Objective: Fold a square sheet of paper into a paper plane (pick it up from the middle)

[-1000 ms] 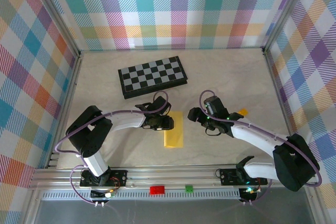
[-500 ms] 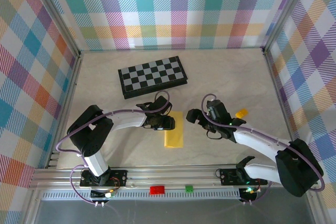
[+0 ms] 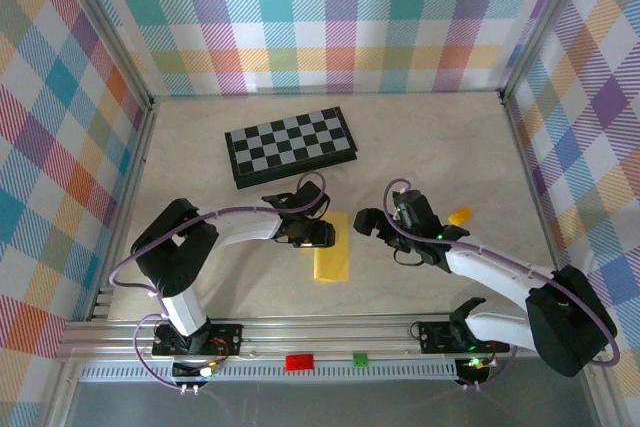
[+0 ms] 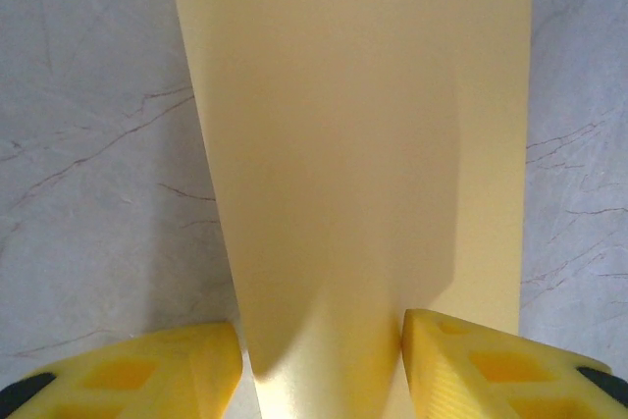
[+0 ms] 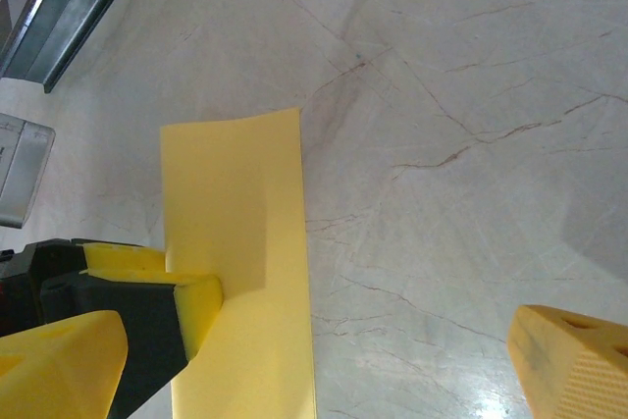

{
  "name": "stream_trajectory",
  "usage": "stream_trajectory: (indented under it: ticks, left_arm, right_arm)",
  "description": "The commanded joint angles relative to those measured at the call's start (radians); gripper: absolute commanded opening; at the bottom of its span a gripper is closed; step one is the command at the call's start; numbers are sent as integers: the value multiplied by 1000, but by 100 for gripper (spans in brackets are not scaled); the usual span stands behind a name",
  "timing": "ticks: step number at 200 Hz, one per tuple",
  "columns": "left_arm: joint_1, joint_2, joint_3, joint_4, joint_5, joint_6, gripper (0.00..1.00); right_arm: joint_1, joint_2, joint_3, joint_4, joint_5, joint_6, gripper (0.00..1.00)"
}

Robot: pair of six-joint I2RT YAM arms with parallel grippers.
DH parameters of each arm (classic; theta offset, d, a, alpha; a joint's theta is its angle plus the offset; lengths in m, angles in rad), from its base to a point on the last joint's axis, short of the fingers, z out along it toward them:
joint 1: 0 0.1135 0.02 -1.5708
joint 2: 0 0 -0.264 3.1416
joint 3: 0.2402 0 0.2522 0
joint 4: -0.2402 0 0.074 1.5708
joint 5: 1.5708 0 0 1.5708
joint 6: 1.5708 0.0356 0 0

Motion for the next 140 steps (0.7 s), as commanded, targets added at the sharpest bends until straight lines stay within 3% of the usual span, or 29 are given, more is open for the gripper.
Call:
stream_trajectory:
  ticks: [1, 140]
  left_arm:
    - [-1, 113, -36, 30, -72, 26, 52]
    - [0, 121, -37, 27, -76, 12, 51]
  right_arm:
    - [-2, 3, 2, 21, -15, -24, 99]
    - [-2, 24, 4, 21, -10, -21, 99]
